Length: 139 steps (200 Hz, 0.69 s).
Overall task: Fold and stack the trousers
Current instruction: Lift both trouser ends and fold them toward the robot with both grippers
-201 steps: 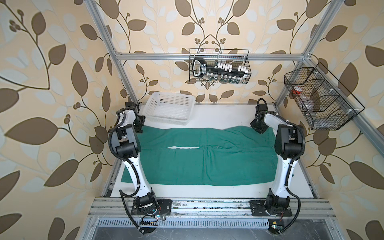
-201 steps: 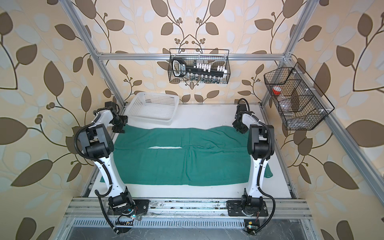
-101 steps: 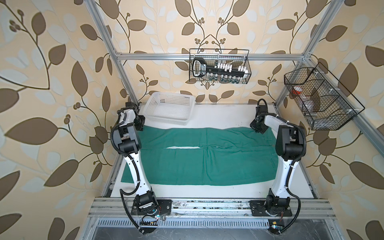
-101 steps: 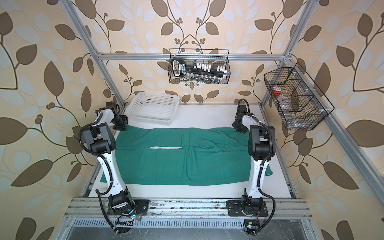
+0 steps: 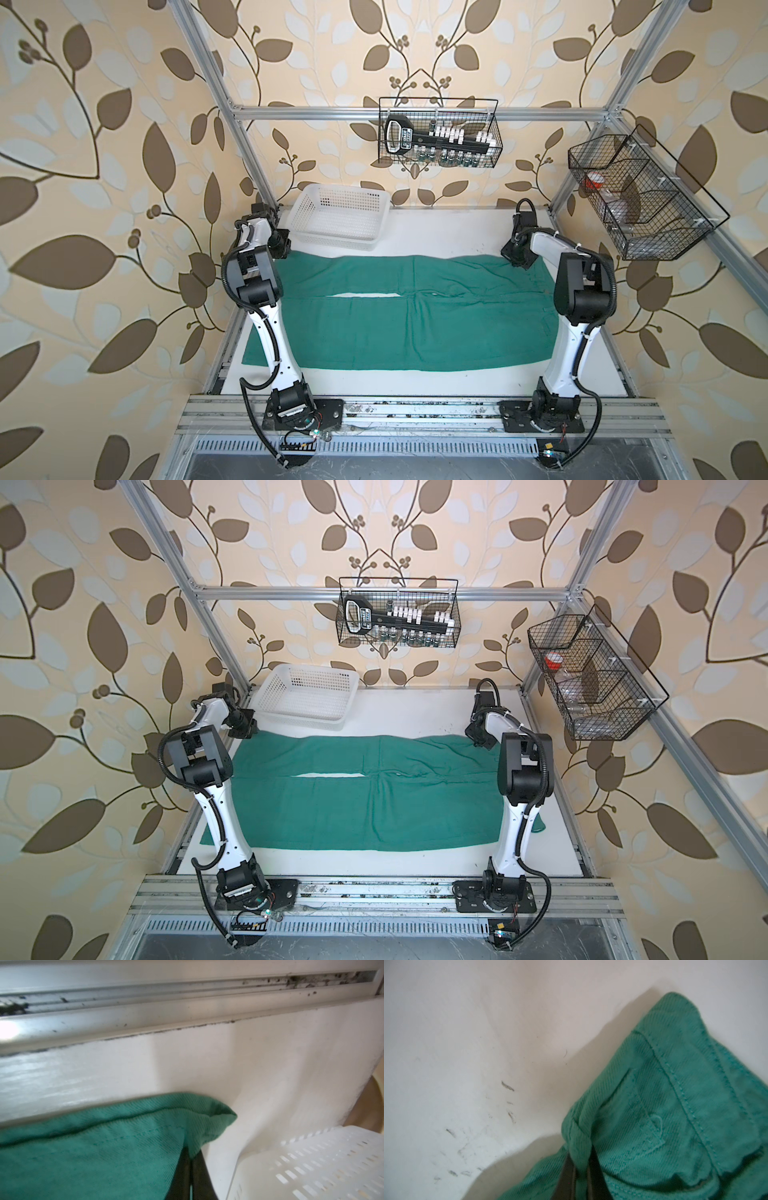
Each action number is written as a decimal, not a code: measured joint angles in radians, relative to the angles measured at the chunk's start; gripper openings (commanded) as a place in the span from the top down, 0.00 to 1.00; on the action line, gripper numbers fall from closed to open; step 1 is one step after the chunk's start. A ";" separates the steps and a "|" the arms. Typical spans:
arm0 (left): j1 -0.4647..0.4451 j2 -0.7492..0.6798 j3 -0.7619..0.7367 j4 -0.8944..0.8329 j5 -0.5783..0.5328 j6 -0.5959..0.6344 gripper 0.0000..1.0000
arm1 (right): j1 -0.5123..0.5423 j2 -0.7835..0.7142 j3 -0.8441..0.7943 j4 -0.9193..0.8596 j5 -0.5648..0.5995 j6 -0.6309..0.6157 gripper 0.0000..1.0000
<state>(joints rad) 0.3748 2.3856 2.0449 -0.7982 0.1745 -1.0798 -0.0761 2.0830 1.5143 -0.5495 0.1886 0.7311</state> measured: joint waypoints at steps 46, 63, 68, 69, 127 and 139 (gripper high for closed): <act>0.011 -0.052 -0.034 0.000 -0.001 0.028 1.00 | -0.022 -0.109 -0.051 0.016 -0.048 0.003 0.95; 0.019 -0.124 -0.080 0.000 -0.002 0.042 1.00 | -0.045 -0.168 -0.092 0.038 -0.085 0.011 0.95; 0.022 -0.147 -0.094 0.000 -0.002 0.048 1.00 | -0.050 -0.185 -0.103 0.044 -0.096 0.013 0.96; 0.024 -0.154 -0.098 0.000 -0.002 0.050 1.00 | -0.051 -0.187 -0.105 0.046 -0.097 0.013 0.96; 0.072 -0.445 -0.279 0.021 0.001 0.104 1.00 | -0.068 -0.352 -0.224 0.082 -0.191 0.035 0.97; 0.086 -0.493 -0.320 0.025 0.001 0.113 1.00 | -0.074 -0.394 -0.242 0.082 -0.203 0.036 0.97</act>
<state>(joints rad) 0.4610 1.8927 1.7252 -0.7734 0.1753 -0.9672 -0.1497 1.6894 1.2724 -0.4679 -0.0147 0.7670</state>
